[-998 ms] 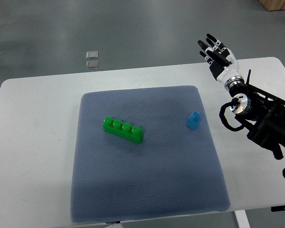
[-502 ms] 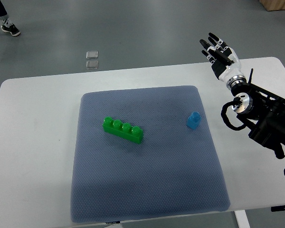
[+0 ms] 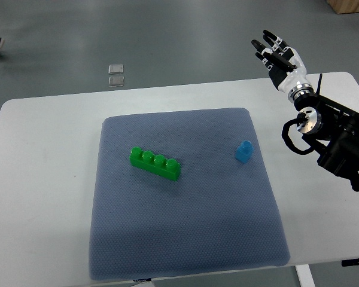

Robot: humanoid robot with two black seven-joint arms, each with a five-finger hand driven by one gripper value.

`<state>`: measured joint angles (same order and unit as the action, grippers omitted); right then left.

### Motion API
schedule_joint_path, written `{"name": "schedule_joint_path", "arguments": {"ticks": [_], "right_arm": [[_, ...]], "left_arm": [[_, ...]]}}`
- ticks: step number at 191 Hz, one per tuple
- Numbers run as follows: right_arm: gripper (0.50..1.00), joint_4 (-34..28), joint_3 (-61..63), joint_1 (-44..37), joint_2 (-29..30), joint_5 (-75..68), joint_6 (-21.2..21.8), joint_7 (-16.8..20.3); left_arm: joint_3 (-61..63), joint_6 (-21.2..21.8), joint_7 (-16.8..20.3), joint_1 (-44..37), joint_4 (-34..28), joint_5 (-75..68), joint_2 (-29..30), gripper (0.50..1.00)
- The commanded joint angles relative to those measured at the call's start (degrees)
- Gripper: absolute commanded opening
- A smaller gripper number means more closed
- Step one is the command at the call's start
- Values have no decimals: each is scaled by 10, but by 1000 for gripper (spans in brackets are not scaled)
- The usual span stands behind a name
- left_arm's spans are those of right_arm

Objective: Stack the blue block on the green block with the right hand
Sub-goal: 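Move the right hand over the small blue block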

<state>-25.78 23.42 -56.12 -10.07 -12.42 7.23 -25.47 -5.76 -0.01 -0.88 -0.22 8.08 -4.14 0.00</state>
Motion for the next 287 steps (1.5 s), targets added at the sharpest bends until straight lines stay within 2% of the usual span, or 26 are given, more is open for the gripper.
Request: {"name": "schedule_joint_path", "arguments": {"ticks": [1, 42, 77, 103, 135, 165, 222, 257, 287], "right_arm": [[911, -2, 0, -14, -13, 48, -2, 1], [911, -10, -4, -32, -43, 133, 2, 3], [911, -46, -28, -58, -75, 224, 2, 30], [911, -96, -93, -96, -108, 313, 10, 31], [911, -197, -196, -143, -148, 428, 34, 31], [911, -262, -250, -182, -167, 598, 61, 31], [911, -272, -255, -213, -170, 829, 135, 27], [911, -272, -270, -210, -167, 885, 136, 24], [911, -272, -305, -195, -163, 929, 112, 26]], "left_arm": [[0, 0, 0, 0, 1, 0, 0, 1000], [0, 0, 0, 0, 0, 0, 0, 1000], [0, 0, 0, 0, 0, 0, 0, 1000], [0, 0, 0, 0, 0, 0, 0, 1000], [0, 0, 0, 0, 0, 0, 0, 1000], [0, 0, 0, 0, 0, 0, 0, 1000], [0, 0, 0, 0, 0, 0, 0, 1000], [0, 0, 0, 0, 0, 0, 0, 1000], [0, 0, 0, 0, 0, 0, 0, 1000]]}}
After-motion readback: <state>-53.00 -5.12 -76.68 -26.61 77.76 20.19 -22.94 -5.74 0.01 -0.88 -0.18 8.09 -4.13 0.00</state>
